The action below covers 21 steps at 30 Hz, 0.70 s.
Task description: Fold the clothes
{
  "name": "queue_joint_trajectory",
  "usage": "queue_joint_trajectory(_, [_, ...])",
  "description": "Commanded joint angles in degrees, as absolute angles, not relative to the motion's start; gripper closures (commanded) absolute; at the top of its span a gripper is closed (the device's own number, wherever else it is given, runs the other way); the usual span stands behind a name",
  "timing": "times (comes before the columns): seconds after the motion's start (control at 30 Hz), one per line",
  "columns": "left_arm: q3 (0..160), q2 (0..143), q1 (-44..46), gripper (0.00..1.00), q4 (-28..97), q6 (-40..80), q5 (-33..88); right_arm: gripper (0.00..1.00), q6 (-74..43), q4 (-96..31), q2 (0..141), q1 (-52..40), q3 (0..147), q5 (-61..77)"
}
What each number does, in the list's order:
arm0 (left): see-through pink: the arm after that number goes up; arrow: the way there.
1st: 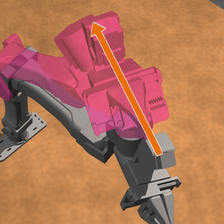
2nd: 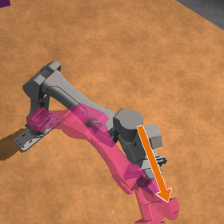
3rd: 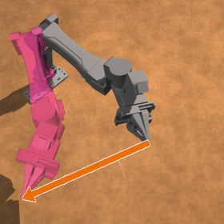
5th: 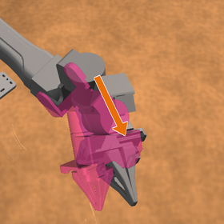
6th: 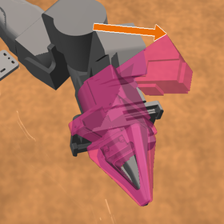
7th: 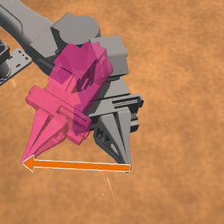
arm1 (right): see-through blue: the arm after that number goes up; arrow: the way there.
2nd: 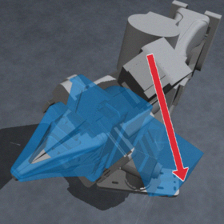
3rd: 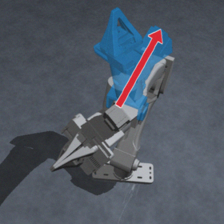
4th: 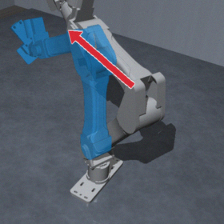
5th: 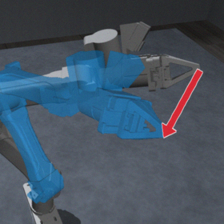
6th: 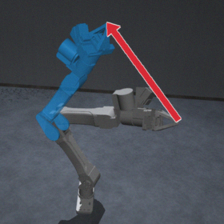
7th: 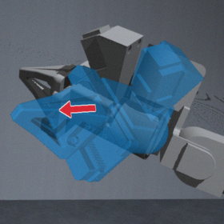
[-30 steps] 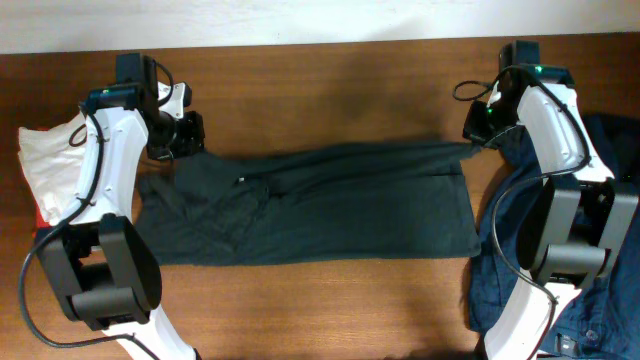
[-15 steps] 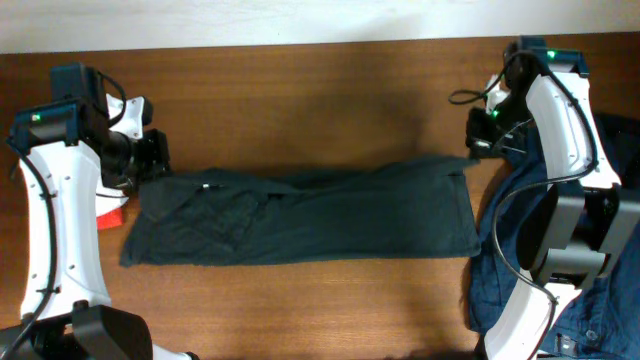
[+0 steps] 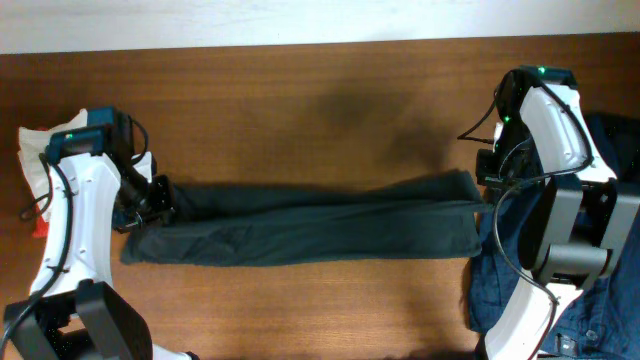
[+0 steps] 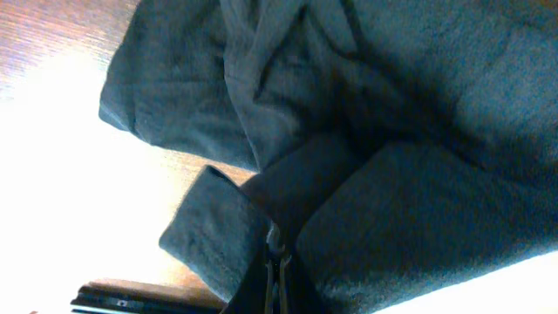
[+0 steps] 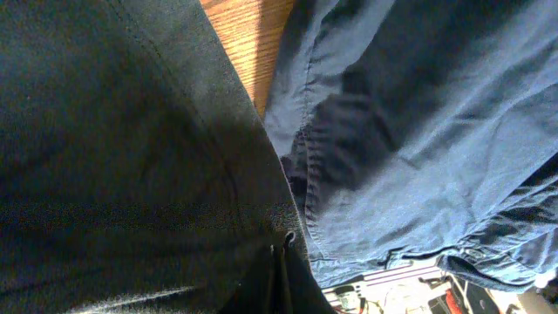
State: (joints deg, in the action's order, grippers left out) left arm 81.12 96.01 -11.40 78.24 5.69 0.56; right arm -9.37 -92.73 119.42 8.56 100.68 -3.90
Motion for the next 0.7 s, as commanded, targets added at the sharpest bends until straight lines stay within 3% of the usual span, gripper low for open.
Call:
queue_joint_trajectory(0.0, [77.9, 95.8, -11.8, 1.0, 75.0, 6.4, -0.9, 0.86, -9.9, -92.5, 118.3, 9.0, 98.9, -5.8])
queue_joint_trajectory(0.4, [74.2, 95.8, -11.8, 0.98, 71.0, 6.7, -0.9, 0.83, -9.9, -91.7, 118.3, 9.0, 96.9, -4.7])
queue_joint_trajectory(0.43, [74.2, 95.8, -11.8, 0.8, 70.6, 6.7, -0.9, 0.82, -9.9, -91.7, 118.3, 9.0, 96.9, -4.7])
queue_joint_trajectory(0.47, [74.2, 95.8, -11.8, 0.57, 69.7, 6.7, -0.9, 0.82, -9.9, -91.7, 118.3, 9.0, 96.9, -4.7])
queue_joint_trajectory(0.5, [74.2, 95.8, -11.8, 0.44, 67.7, 6.7, -0.9, 0.82, -9.9, -91.7, 118.3, 9.0, 96.9, -4.7])
queue_joint_trajectory(0.67, [74.2, 95.8, -11.8, 0.44, 66.5, 6.9, 3.5, 0.8, -9.9, -91.5, 118.3, 9.0, 96.9, -4.7])
